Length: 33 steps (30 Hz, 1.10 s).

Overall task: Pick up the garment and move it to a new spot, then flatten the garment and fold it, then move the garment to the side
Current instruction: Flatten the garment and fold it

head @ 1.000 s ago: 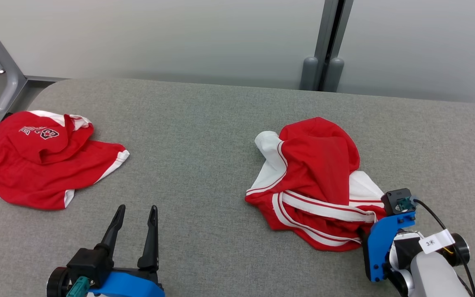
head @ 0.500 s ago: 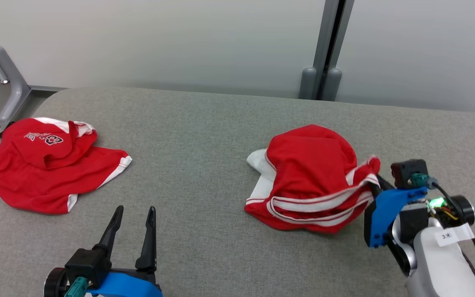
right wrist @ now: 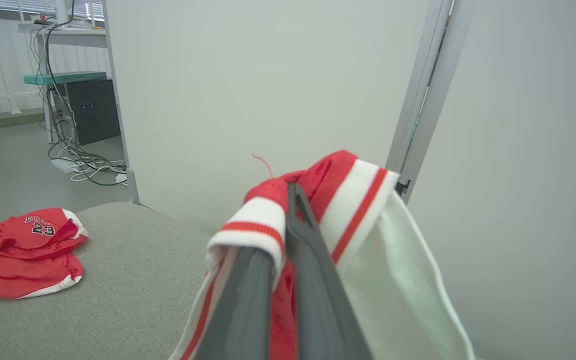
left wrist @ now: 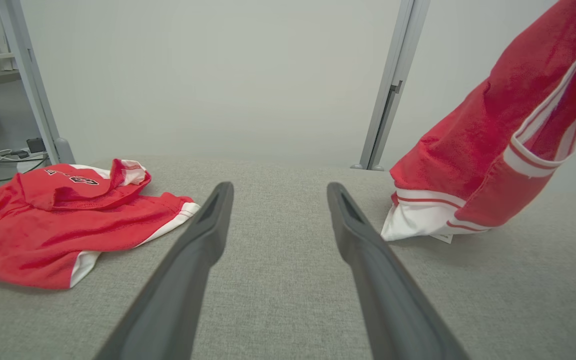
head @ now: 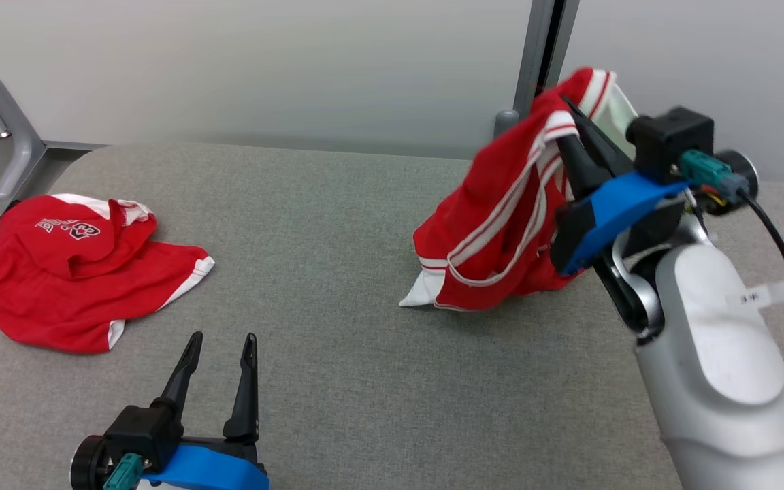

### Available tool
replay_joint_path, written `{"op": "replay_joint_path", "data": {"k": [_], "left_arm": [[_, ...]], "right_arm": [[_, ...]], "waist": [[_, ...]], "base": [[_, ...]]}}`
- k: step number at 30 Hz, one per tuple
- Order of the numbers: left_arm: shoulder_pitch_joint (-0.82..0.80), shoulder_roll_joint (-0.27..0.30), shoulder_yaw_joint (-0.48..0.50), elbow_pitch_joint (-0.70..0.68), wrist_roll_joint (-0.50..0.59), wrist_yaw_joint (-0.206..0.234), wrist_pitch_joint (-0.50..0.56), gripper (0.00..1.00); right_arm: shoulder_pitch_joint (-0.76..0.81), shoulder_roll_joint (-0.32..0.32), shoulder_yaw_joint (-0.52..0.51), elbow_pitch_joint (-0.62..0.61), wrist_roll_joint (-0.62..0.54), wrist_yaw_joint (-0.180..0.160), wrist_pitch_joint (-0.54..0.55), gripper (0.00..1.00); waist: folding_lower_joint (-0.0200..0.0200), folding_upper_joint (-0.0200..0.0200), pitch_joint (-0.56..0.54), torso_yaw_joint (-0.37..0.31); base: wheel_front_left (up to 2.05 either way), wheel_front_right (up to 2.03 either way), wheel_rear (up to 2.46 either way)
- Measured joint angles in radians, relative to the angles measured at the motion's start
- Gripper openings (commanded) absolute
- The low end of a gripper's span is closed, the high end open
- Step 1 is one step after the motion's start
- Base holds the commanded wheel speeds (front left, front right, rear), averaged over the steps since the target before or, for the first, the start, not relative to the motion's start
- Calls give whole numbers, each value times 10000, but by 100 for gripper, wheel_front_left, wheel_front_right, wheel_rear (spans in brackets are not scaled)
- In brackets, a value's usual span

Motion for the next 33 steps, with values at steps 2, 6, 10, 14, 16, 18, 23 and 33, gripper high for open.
{"op": "replay_joint_path", "data": {"k": [2,6,10,14,16,18,23,33], "left_arm": [[-55,10,-12,-35,2,25,19,100],[-167,25,-50,-88,15,29,13,100],[-297,-48,-174,-90,67,13,-17,100],[-412,-109,-257,-92,79,12,-77,100],[-445,-107,-257,-100,86,12,-102,100],[-558,-109,-255,-128,86,12,-121,100],[-556,-67,-211,-198,86,25,-192,100],[-667,-84,-349,-198,86,-25,-244,100]], "right_arm": [[-748,10,435,286,320,2,-157,0],[-2493,4,1371,903,631,0,-569,0],[-4075,13,1927,1557,1045,2,-1058,0],[-5363,12,2125,2040,1484,2,-1724,0],[-5795,13,2052,2220,1724,2,-2033,0],[-6056,12,1875,2452,1714,2,-2222,0],[-5846,-6,679,3484,1005,2,-2303,0],[-3676,-1346,-1887,6226,-1248,2,-1996,0]], "waist": [[1,0,88,31],[2,0,232,140],[1,1,324,383],[1,0,461,620],[1,0,536,701],[1,0,589,783],[2,1,691,800],[1,1,995,923]], "base": [[0,0,0],[0,0,0],[0,0,0],[0,0,0],[0,0,0],[0,0,0],[0,0,0],[0,0,0]]}}
